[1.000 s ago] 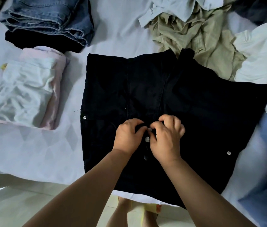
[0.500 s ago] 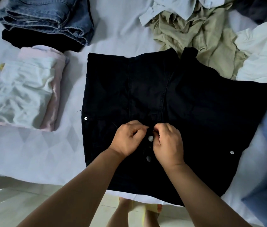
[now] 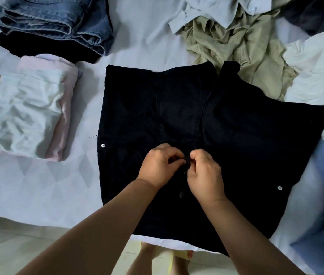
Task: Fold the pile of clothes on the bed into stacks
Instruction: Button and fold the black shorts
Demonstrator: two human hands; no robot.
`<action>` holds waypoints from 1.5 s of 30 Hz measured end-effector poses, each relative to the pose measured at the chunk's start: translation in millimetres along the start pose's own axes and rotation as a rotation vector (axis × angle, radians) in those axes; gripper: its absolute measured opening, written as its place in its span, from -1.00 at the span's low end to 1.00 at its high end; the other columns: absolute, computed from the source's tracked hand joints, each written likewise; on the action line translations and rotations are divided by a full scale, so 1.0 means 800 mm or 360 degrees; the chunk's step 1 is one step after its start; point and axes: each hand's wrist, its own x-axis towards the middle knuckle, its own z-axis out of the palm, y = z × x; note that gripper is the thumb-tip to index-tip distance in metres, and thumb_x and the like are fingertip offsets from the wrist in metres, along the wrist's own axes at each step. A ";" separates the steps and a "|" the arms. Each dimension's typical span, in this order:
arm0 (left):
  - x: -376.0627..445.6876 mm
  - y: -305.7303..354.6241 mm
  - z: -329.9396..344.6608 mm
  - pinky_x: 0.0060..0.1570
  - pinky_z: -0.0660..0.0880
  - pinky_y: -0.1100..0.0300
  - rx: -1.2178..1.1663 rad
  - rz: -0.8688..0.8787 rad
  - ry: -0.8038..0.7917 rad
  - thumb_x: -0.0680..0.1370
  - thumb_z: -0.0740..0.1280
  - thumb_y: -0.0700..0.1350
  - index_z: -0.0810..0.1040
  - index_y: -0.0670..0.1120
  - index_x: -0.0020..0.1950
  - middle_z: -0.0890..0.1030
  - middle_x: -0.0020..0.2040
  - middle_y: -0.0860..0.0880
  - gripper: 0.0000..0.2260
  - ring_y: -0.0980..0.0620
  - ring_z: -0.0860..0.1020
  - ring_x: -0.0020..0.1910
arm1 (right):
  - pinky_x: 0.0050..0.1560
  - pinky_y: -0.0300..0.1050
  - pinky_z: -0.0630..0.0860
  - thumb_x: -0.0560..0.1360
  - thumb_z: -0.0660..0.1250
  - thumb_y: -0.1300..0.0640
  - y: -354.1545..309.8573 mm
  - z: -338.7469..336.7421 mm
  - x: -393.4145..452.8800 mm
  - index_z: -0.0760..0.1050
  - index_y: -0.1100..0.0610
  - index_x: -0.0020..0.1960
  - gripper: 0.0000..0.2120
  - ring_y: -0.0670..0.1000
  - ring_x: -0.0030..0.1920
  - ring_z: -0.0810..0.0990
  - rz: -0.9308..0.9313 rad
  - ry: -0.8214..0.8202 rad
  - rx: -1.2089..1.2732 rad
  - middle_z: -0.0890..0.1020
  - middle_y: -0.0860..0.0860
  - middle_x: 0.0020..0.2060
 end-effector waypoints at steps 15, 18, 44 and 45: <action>-0.001 0.007 0.008 -0.21 0.32 0.29 0.0455 -0.0008 -0.0063 0.54 0.30 -0.04 0.59 0.01 0.02 0.46 -0.06 0.16 -0.88 0.17 0.47 -0.15 | -0.05 -0.09 0.50 0.51 0.29 0.25 -0.017 -0.007 0.014 0.30 0.19 0.31 -0.61 0.11 -0.04 0.59 0.0421 -0.0211 0.0062 0.53 0.04 -0.10; -0.002 0.007 0.010 -0.20 0.30 0.28 0.0472 0.0006 -0.0064 0.56 0.27 -0.04 0.57 -0.01 0.04 0.50 0.00 0.10 -0.87 0.13 0.49 -0.09 | -0.12 -0.16 0.41 0.52 0.25 0.24 -0.016 -0.007 0.020 0.23 0.16 0.34 -0.58 0.08 -0.03 0.57 0.0429 -0.0277 -0.0063 0.56 0.06 -0.09; 0.006 0.001 0.021 -0.44 0.52 0.15 0.0555 0.0365 0.0199 0.40 0.44 -0.15 0.65 -0.10 -0.21 0.54 -0.20 -0.02 -0.97 -0.03 0.54 -0.26 | -0.09 0.03 0.41 0.18 0.60 0.11 0.019 0.013 -0.010 0.57 0.16 -0.16 -0.68 0.19 -0.05 0.50 0.0306 0.0253 -0.0277 0.54 0.09 -0.11; 0.008 0.001 0.021 -0.37 0.54 0.13 0.0539 0.0383 0.0205 0.42 0.38 -0.12 0.65 -0.10 -0.24 0.54 -0.22 -0.02 -0.91 -0.03 0.52 -0.27 | -0.09 0.03 0.41 0.17 0.60 0.11 0.020 0.013 -0.010 0.57 0.16 -0.16 -0.68 0.19 -0.06 0.50 0.0292 0.0256 -0.0273 0.54 0.09 -0.11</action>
